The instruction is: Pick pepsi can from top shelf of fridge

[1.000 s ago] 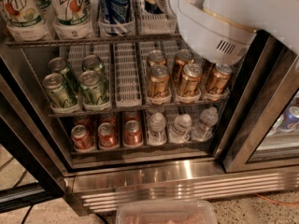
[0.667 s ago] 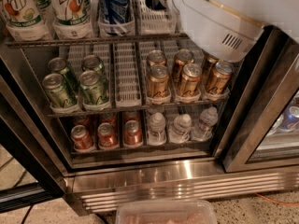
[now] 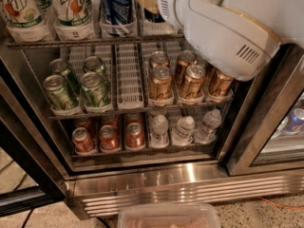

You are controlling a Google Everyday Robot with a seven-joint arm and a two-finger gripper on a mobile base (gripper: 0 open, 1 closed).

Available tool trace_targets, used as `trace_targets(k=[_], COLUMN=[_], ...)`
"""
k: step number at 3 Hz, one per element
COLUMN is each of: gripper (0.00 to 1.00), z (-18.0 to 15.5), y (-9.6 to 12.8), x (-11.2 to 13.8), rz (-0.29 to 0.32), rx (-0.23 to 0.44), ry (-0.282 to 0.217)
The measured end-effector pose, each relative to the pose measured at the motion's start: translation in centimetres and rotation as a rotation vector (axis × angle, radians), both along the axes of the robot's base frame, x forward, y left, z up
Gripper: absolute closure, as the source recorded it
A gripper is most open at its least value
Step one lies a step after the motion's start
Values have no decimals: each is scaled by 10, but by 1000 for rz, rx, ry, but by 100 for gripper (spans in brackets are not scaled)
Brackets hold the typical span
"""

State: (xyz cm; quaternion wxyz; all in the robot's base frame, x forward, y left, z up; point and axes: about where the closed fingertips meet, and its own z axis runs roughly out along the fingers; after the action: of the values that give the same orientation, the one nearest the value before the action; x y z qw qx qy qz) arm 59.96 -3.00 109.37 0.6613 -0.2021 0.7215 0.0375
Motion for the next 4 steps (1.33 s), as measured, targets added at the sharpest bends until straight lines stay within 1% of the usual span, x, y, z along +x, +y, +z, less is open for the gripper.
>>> trace_targets(k=[2, 3, 4], gripper=[100, 100, 100], z=[6, 19, 36], y=[0, -4, -14], x=[-2, 2, -4], rz=[2, 6, -12], rx=[-4, 3, -3], ry=[3, -30, -67])
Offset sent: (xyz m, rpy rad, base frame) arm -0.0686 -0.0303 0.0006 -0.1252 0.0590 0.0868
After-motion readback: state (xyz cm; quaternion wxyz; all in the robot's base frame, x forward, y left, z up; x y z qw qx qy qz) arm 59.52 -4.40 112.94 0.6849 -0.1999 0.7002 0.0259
